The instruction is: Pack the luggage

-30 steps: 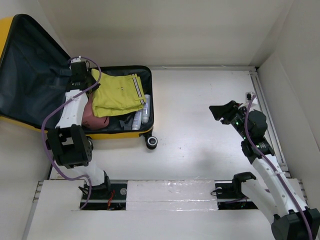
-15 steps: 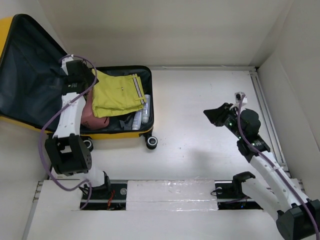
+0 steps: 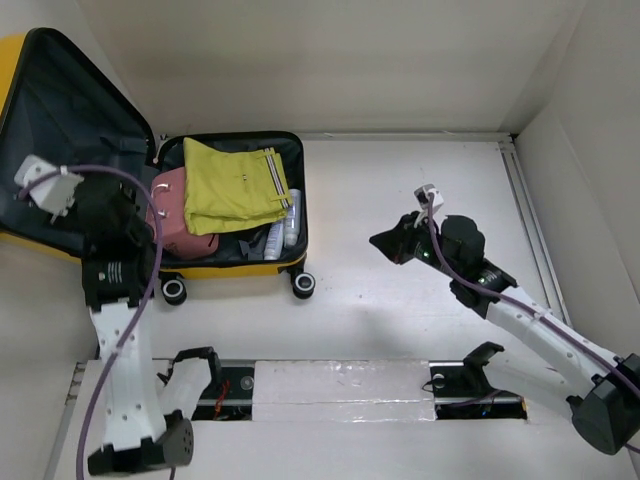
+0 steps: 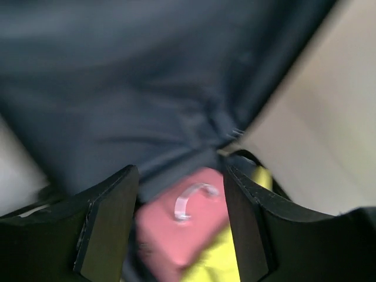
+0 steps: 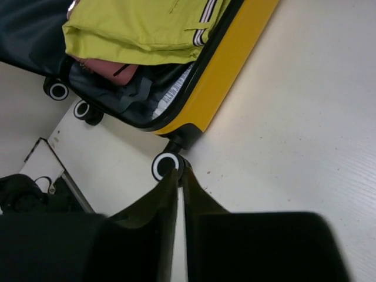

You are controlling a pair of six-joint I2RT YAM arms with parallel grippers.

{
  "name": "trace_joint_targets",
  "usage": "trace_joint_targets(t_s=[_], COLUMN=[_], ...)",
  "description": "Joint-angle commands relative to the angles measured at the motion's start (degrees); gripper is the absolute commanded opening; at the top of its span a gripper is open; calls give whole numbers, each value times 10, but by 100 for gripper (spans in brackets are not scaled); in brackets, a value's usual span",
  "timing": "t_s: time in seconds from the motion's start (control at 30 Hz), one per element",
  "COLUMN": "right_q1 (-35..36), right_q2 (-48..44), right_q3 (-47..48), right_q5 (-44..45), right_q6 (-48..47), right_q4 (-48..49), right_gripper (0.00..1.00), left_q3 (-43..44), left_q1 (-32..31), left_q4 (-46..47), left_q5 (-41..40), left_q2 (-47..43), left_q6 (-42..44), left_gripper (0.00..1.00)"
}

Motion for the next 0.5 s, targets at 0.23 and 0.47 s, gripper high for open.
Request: trace_joint_targets(t_s=[0.23,0.47], right_q1=[26,31], right_q2=[62,73], right_q3=[38,44], right_q5=[-7,-7], right_q6=[-44,-49], right_q4=[27,27], right_gripper=[39,42], left_q3=[-28,-2], left_q1=[2,50], left_q4=[-178,-228], left_q5=[-216,-255], left_q2=[5,60], left_q6=[-120,-96], left_gripper=[62,64])
